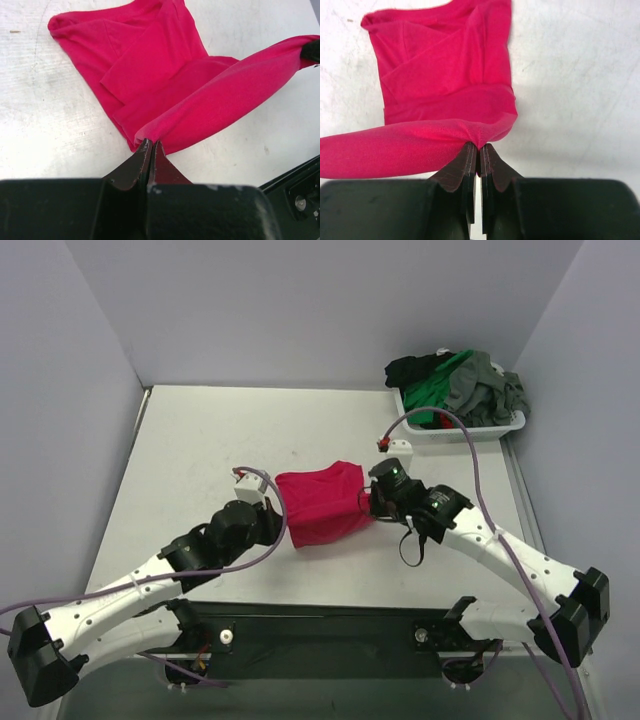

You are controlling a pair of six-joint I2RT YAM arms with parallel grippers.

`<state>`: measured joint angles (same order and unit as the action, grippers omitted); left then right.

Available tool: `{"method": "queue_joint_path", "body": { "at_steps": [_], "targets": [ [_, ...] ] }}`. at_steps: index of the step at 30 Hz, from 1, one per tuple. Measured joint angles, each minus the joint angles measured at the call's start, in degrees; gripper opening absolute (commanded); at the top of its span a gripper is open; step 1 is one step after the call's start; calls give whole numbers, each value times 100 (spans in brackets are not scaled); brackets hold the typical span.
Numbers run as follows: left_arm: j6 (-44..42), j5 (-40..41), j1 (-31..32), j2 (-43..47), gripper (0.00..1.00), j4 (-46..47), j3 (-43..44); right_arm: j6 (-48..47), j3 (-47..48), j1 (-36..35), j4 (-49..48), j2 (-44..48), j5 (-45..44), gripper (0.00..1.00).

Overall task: Fold and stack the t-shirts
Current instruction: Fold the long partially folded tshirt into a neat square

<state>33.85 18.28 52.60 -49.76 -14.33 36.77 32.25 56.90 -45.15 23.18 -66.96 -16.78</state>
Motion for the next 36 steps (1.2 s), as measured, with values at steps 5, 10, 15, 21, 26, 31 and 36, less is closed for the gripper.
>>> {"method": "queue_joint_path", "body": {
  "at_steps": [5,10,15,21,26,31,36],
  "targets": [
    [-127,-581,-820,-348,0,505,0,-332,579,490,-160,-678,424,0],
    [-160,-1191,-1478,-798,0,929,2,-577,1167,841,-245,-1392,776,0],
    [-153,-1751,-2133,-1228,0,1360,68,-732,1703,1088,-258,-2002,1088,0],
    [-125,-2402,-2800,-1982,0,1895,273,-876,2339,1349,-282,-2728,1403,0],
    [-90,-2802,-3136,-2629,0,2253,411,-966,2820,1528,-262,-3289,1611,0],
    [-76,-3152,-3447,-3362,0,2538,726,-1032,3303,1635,-238,-3851,1733,0],
    [-72,-3383,-3654,-3950,0,2723,1069,-1093,3654,1740,-199,-4269,1834,0]
  ]
}}
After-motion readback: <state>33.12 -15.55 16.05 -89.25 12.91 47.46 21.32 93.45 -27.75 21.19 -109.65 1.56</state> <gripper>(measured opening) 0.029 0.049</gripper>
